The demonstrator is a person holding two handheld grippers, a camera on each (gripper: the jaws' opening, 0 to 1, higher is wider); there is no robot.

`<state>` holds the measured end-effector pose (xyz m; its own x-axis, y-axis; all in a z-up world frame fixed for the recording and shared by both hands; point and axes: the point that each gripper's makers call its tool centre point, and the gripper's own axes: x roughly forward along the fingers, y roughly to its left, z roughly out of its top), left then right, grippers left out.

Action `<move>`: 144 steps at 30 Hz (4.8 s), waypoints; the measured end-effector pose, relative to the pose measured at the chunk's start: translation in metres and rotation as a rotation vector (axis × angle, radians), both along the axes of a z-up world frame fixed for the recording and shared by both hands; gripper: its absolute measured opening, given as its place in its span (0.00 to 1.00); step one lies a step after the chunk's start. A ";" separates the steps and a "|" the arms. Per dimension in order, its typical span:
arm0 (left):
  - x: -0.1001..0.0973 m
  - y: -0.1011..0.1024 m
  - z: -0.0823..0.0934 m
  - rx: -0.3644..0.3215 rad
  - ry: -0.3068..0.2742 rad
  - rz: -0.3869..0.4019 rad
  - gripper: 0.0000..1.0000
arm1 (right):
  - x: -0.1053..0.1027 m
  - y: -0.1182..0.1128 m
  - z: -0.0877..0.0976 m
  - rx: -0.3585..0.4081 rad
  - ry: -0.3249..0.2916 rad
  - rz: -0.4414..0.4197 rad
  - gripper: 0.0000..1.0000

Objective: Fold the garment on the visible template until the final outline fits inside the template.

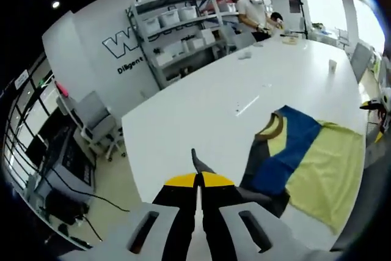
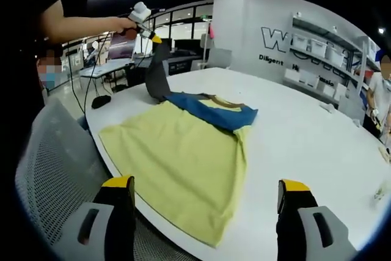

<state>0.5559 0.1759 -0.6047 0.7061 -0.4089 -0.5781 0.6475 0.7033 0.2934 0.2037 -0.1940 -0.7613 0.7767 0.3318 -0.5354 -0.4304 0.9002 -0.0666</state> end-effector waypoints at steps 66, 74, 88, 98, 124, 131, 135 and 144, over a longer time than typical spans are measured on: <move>-0.020 -0.278 -0.034 -0.130 0.101 -0.509 0.05 | 0.001 -0.010 -0.005 -0.034 0.008 -0.040 0.90; -0.032 -0.309 -0.050 -0.116 0.142 -0.573 0.05 | 0.000 -0.013 -0.007 -0.027 0.020 -0.059 0.89; -0.070 -0.367 -0.071 -0.178 0.253 -0.757 0.05 | 0.000 -0.014 -0.009 -0.031 0.031 -0.061 0.89; -0.062 -0.384 -0.112 -0.075 0.293 -0.739 0.05 | -0.001 -0.016 -0.010 -0.047 0.033 -0.071 0.89; -0.052 -0.396 -0.170 -0.030 0.332 -0.636 0.04 | -0.002 -0.018 -0.015 -0.070 0.056 -0.076 0.87; -0.045 -0.383 -0.170 -0.010 0.284 -0.623 0.10 | 0.002 -0.022 -0.010 0.023 0.057 -0.125 0.88; -0.043 -0.365 -0.170 -0.006 0.291 -0.619 0.10 | 0.007 -0.028 -0.009 0.040 0.059 -0.136 0.88; -0.033 -0.317 -0.173 0.048 0.294 -0.605 0.10 | 0.038 -0.029 -0.001 0.034 0.021 -0.091 0.87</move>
<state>0.5228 -0.1415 -0.7780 0.1712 -0.6523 -0.7384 0.9810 0.1823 0.0664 0.2415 -0.2231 -0.7620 0.7930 0.2787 -0.5417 -0.3482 0.9370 -0.0276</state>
